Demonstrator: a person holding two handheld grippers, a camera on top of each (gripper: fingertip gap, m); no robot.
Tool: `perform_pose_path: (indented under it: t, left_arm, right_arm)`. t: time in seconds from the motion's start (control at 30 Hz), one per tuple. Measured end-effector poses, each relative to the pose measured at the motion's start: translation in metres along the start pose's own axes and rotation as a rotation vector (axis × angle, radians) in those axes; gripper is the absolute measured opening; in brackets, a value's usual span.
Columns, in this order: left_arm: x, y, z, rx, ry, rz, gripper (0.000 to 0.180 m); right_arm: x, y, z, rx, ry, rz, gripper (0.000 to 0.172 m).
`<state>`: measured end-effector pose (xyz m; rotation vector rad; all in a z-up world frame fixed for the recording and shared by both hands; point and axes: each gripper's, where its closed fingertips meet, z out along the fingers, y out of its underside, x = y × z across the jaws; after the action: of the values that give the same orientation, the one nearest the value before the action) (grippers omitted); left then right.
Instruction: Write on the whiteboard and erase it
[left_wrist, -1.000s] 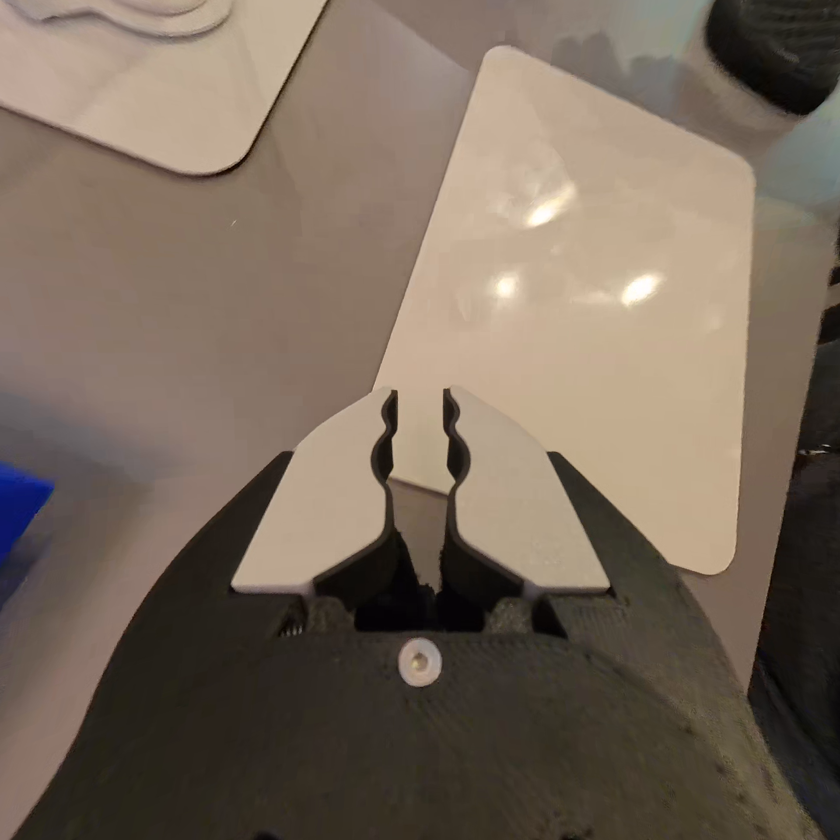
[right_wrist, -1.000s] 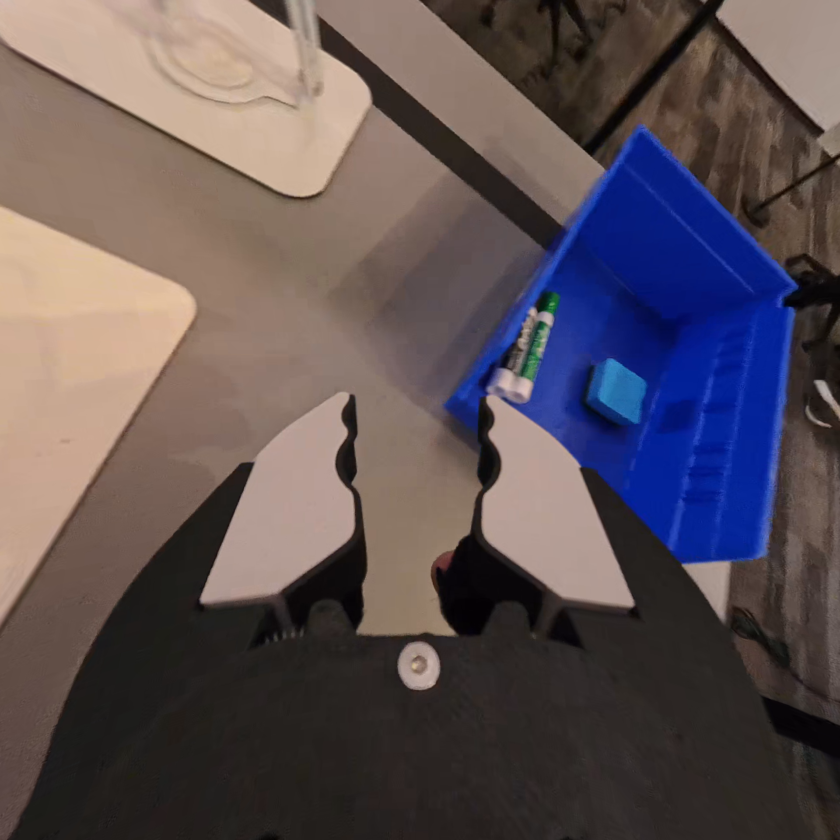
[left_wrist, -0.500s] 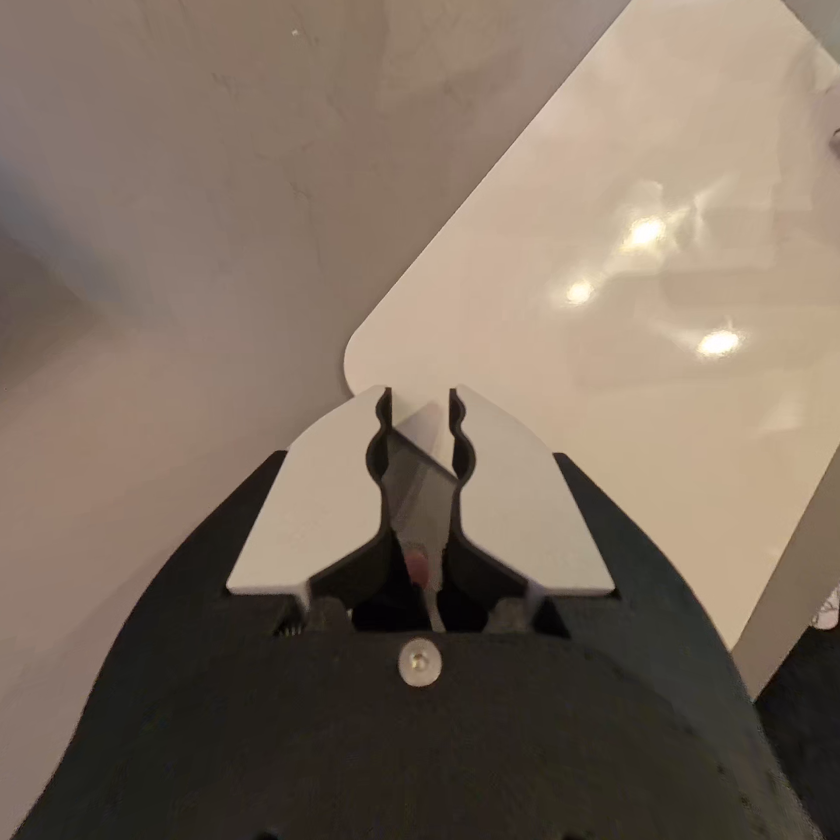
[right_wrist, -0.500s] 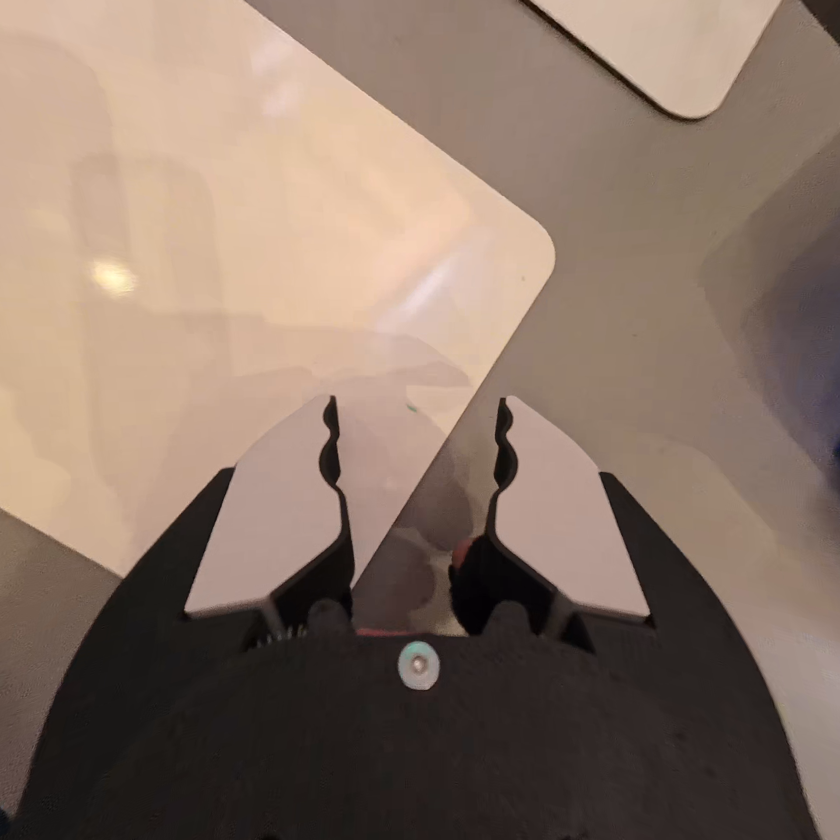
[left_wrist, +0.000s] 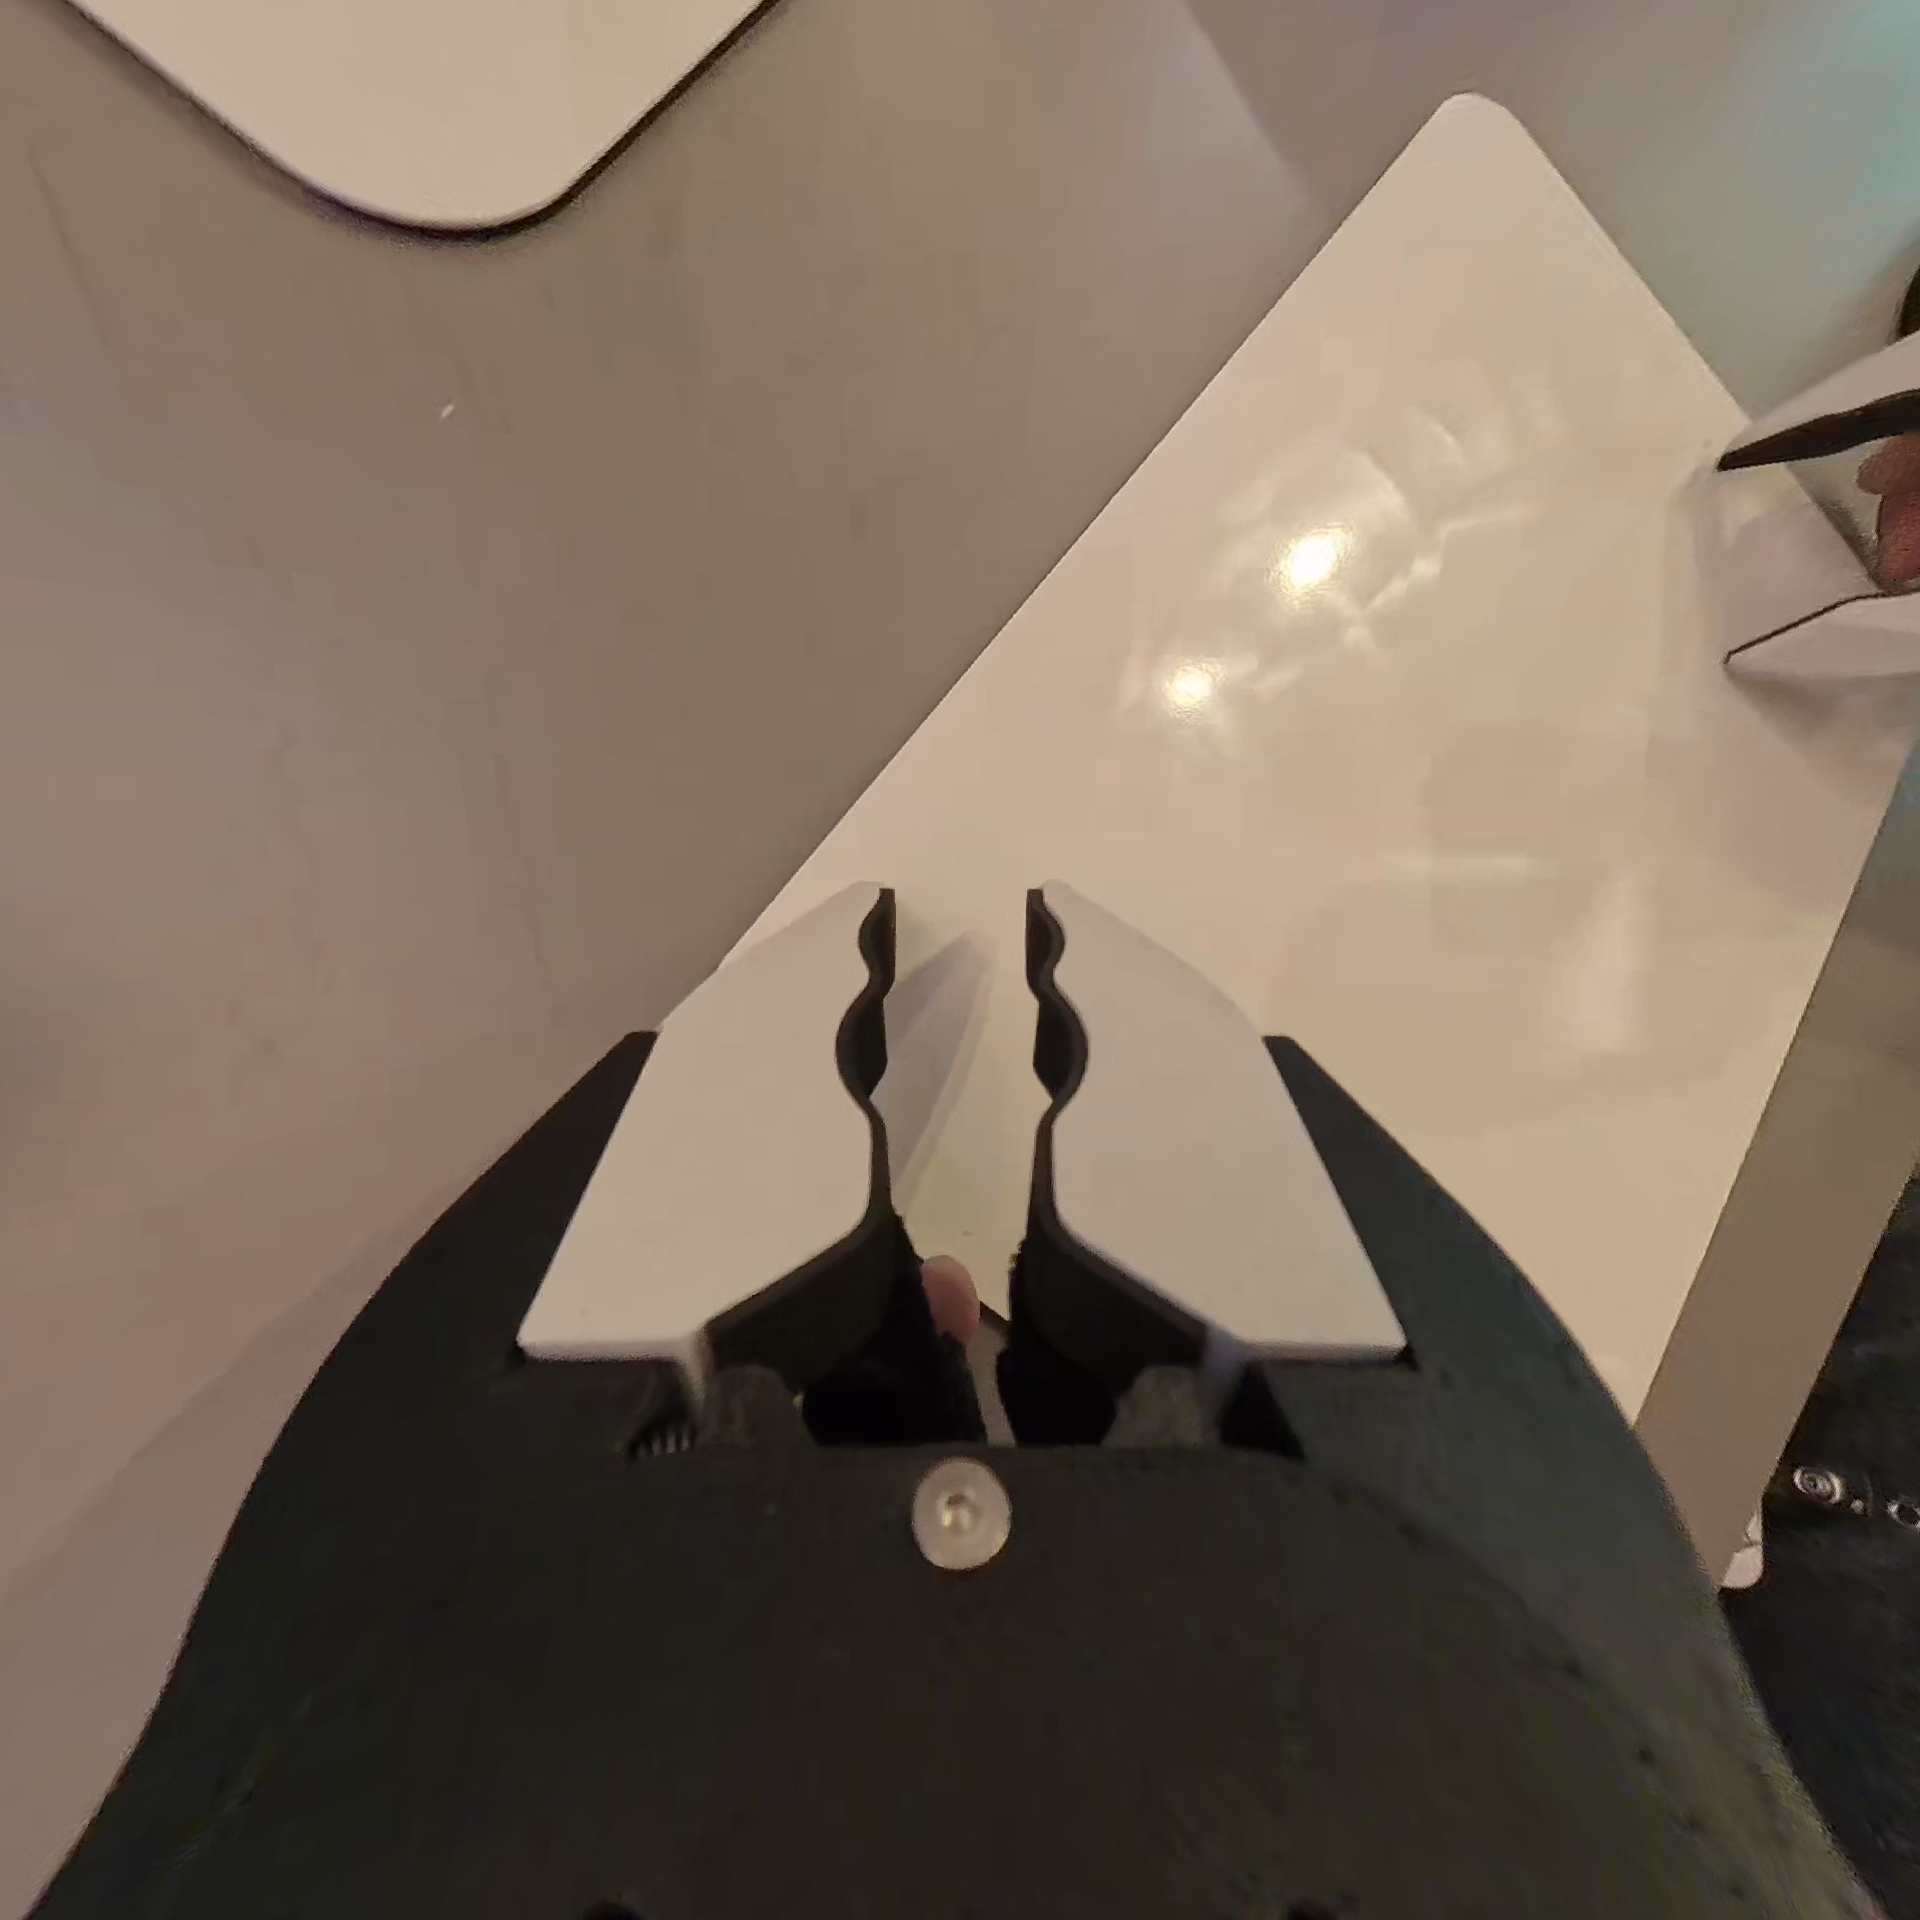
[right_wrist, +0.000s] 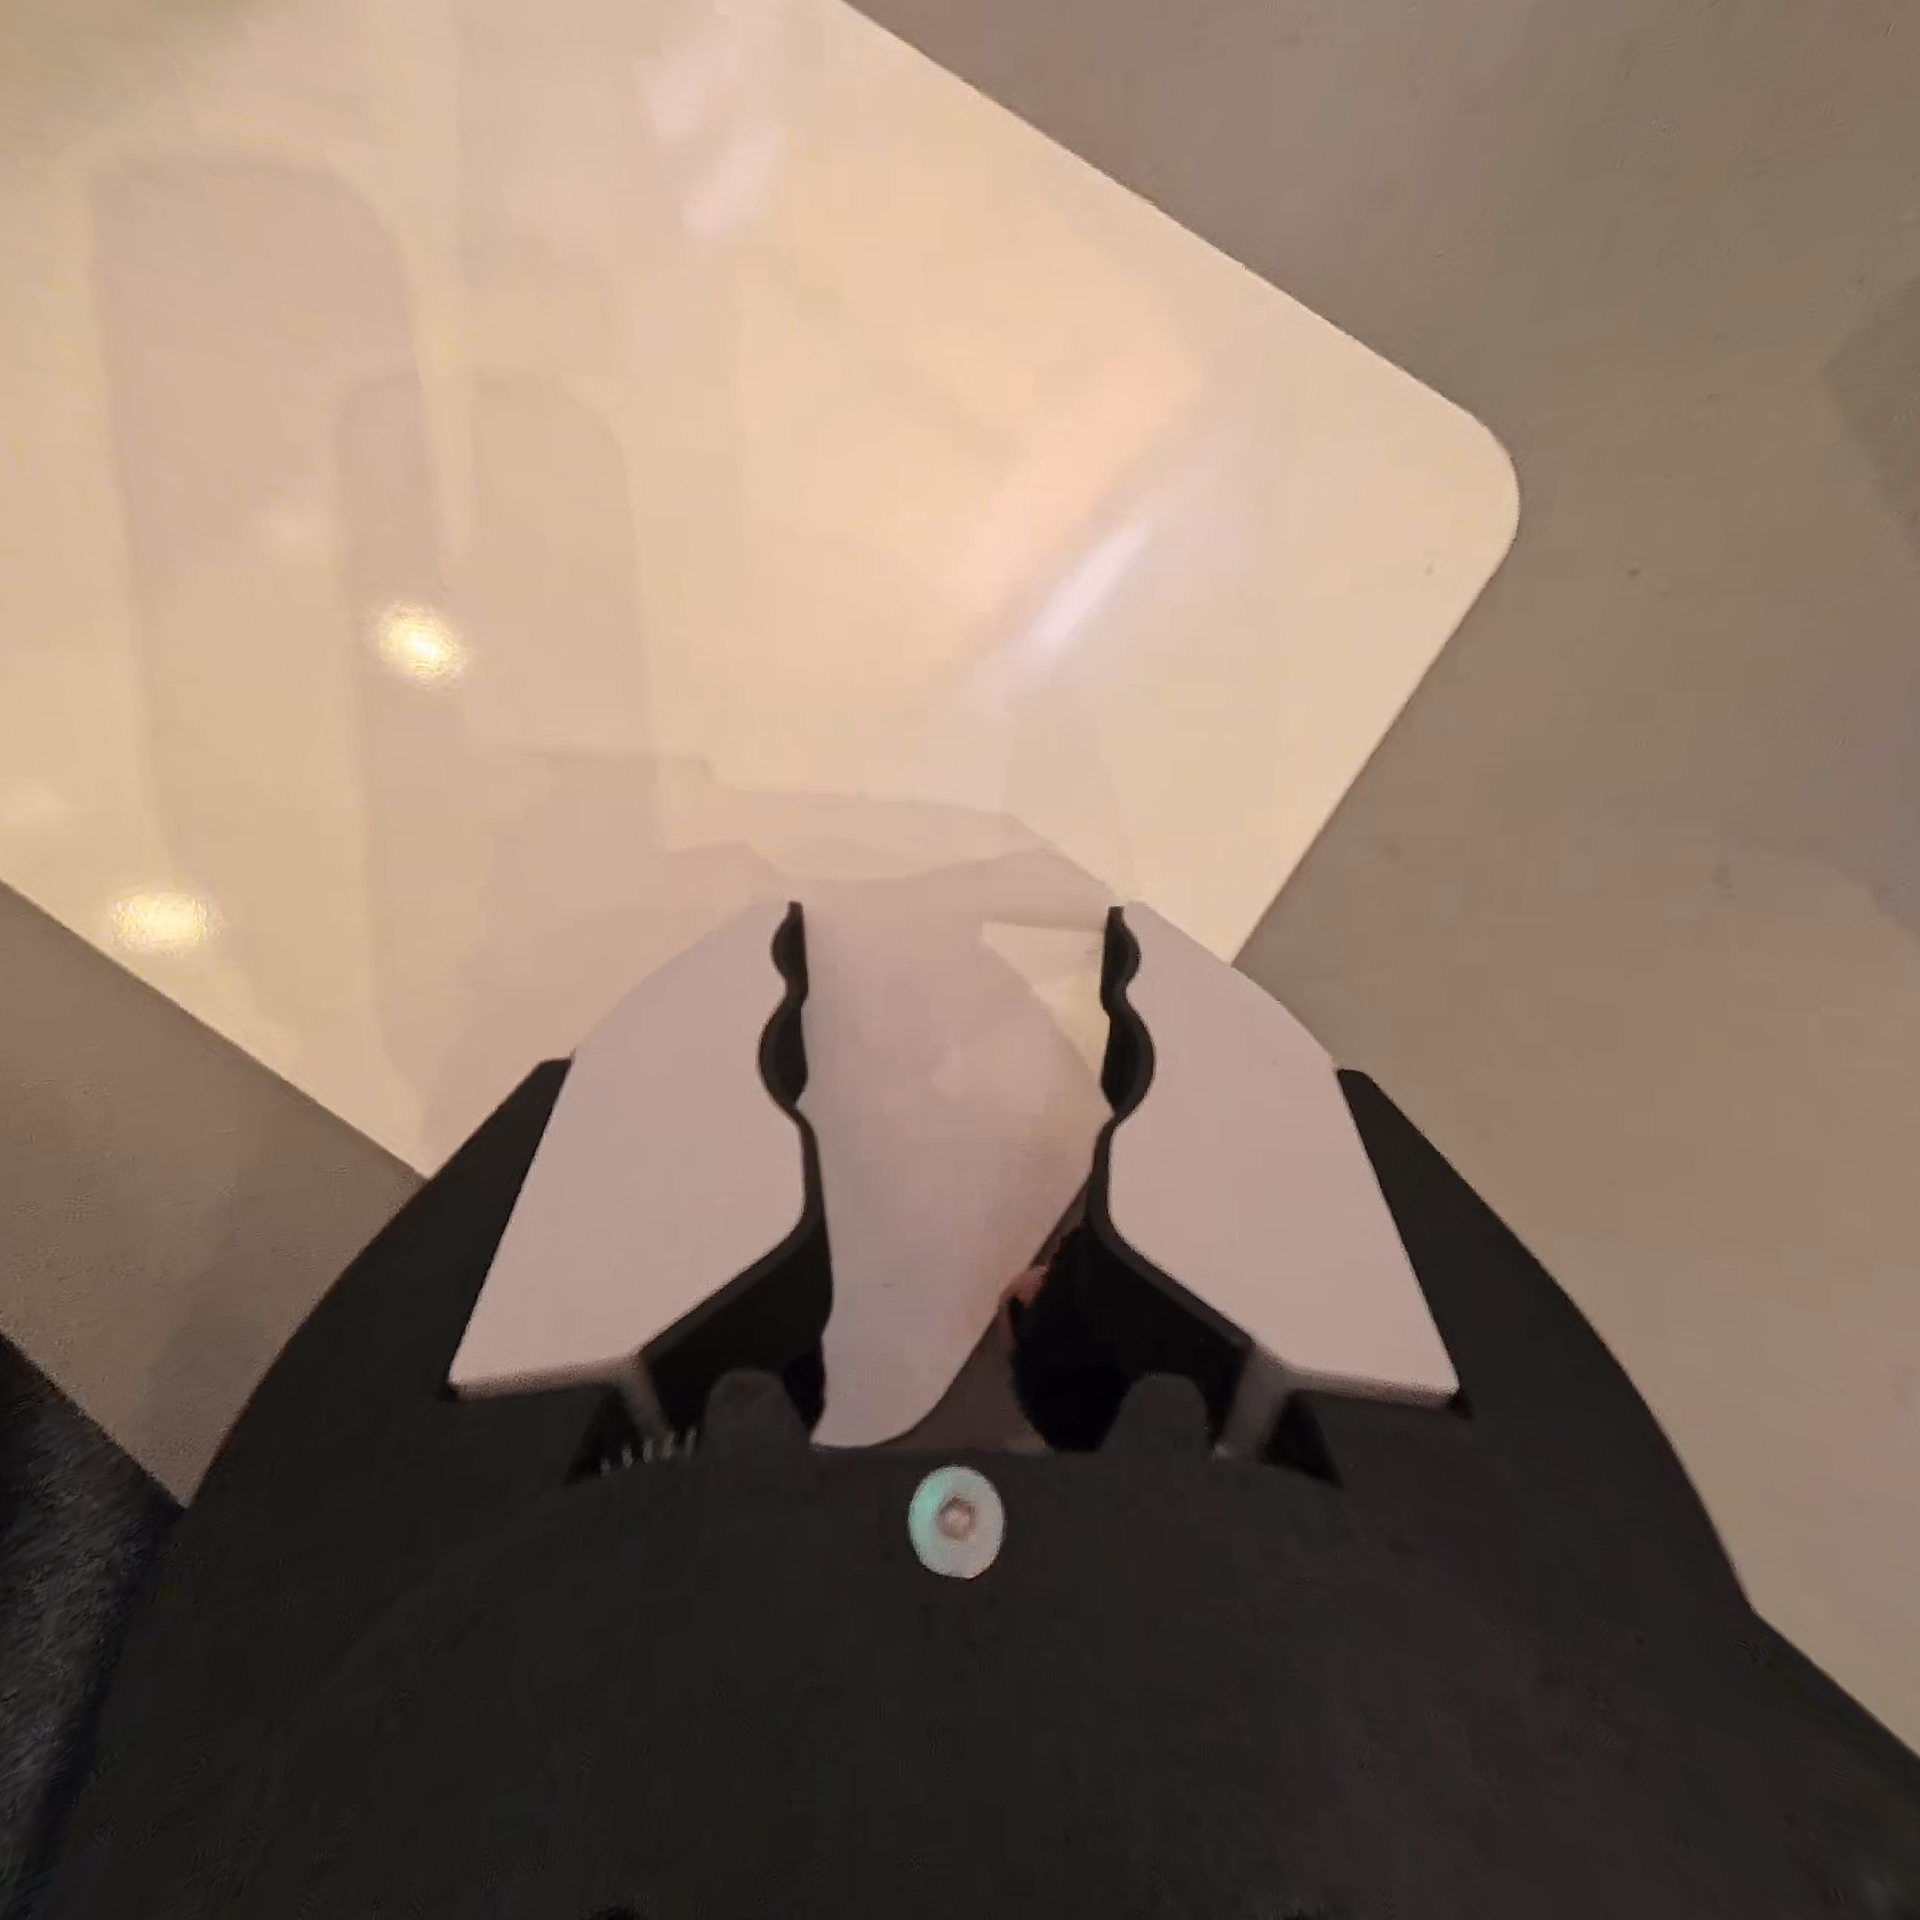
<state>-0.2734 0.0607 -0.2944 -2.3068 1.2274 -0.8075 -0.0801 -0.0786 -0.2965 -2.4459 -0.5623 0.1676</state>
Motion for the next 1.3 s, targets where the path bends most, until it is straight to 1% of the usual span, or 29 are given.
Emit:
perform_pose_path:
  t: [0.03,0.07,0.13,0.2,0.3,0.37,0.47,0.53,0.6,0.67,0.7,0.73,0.8,0.9,0.93,1.0,1.13,1.23,1.3]
  left_arm:
    - [0.001,-0.004,0.003,0.0,0.01,0.007,0.024]
    - [0.002,-0.007,0.006,-0.003,0.016,0.016,0.026]
    - [-0.002,-0.011,0.008,-0.001,-0.011,0.055,0.028]
    - [-0.006,-0.017,0.003,0.044,-0.022,0.074,0.028]
    - [-0.015,-0.018,-0.015,0.089,-0.032,0.059,0.026]
    - [-0.024,-0.02,-0.034,0.14,-0.066,0.054,0.026]
    - [-0.048,-0.024,-0.078,0.223,-0.196,0.054,0.03]
    - [-0.067,-0.03,-0.119,0.316,-0.289,0.03,0.033]
    - [-0.093,-0.035,-0.165,0.415,-0.399,-0.01,0.039]
    - [-0.125,-0.032,-0.209,0.489,-0.522,-0.056,0.05]
    - [-0.142,-0.027,-0.227,0.505,-0.58,-0.08,0.054]
    - [-0.157,-0.022,-0.241,0.516,-0.625,-0.104,0.058]
    - [-0.182,-0.013,-0.261,0.544,-0.656,-0.163,0.065]
    - [-0.215,0.0,-0.275,0.551,-0.703,-0.211,0.069]
    - [-0.225,0.005,-0.276,0.534,-0.73,-0.214,0.073]
    - [-0.245,0.018,-0.271,0.484,-0.766,-0.237,0.075]
    - [-0.274,0.035,-0.255,0.426,-0.775,-0.286,0.075]
    - [-0.29,0.039,-0.238,0.395,-0.719,-0.326,0.076]
    - [-0.298,0.041,-0.226,0.347,-0.685,-0.332,0.076]
  right_arm:
    - [-0.001,0.001,-0.001,0.004,0.001,0.013,0.056]
    - [0.0,0.002,-0.002,0.012,0.01,0.005,0.054]
    - [0.012,-0.001,-0.01,0.074,0.084,-0.005,0.055]
    - [0.024,0.0,-0.022,0.091,0.077,0.029,0.057]
    - [0.072,0.002,-0.048,0.123,0.195,0.047,0.062]
    - [0.112,0.0,-0.07,0.159,0.296,0.063,0.063]
    - [0.181,-0.005,-0.11,0.225,0.45,0.124,0.066]
    - [0.237,0.003,-0.135,0.235,0.594,0.173,0.069]
    - [0.283,0.014,-0.152,0.244,0.675,0.242,0.069]
    - [0.322,0.024,-0.161,0.26,0.724,0.303,0.068]
    - [0.341,0.032,-0.162,0.249,0.752,0.327,0.069]
    - [0.355,0.04,-0.159,0.229,0.748,0.357,0.071]
    - [0.376,0.049,-0.15,0.217,0.717,0.403,0.071]
    - [0.403,0.062,-0.138,0.185,0.726,0.433,0.071]
    - [0.408,0.064,-0.132,0.182,0.711,0.452,0.072]
    - [0.413,0.065,-0.124,0.186,0.684,0.476,0.072]
    - [0.42,0.067,-0.108,0.173,0.654,0.487,0.07]
    - [0.421,0.069,-0.097,0.141,0.63,0.473,0.064]
    - [0.421,0.067,-0.094,0.144,0.62,0.464,0.05]
